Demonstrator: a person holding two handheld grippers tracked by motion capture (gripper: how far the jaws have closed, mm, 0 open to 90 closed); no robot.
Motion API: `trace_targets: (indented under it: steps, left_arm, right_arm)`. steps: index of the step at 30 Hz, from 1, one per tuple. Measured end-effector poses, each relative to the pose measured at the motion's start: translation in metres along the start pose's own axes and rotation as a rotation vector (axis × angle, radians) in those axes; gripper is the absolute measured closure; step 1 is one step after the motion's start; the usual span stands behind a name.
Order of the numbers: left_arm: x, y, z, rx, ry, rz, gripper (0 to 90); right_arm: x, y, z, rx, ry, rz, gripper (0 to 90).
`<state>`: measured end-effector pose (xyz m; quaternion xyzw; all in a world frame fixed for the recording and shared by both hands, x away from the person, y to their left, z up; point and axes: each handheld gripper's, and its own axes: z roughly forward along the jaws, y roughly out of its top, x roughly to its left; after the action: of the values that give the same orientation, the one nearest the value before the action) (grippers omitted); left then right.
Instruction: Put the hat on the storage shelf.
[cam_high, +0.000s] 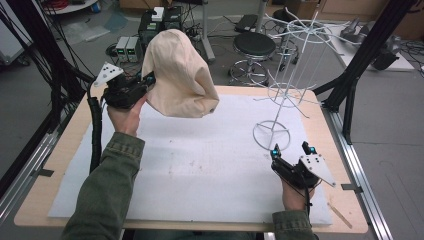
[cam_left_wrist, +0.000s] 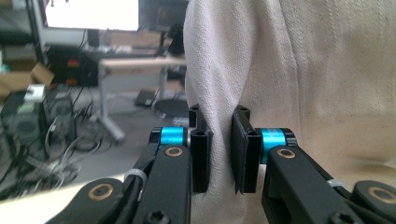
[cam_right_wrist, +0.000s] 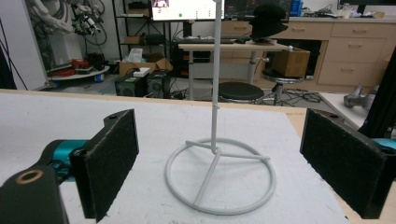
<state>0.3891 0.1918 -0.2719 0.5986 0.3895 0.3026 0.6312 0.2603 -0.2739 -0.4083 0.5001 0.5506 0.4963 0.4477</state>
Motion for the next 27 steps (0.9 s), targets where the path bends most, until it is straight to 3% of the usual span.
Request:
trace_targets:
  steps: [10,27]
  left_arm:
    - [-0.02,0.027,-0.004,-0.077,-0.061,0.049,79.5]
    - [-0.057,0.056,0.017,-0.15,-0.171,0.085,79.5]
  right_arm:
    - [0.0,0.0,0.0,-0.005,0.002,0.005,10.7]
    - [-0.001,0.0,-0.001,-0.001,0.005,0.004,10.7]
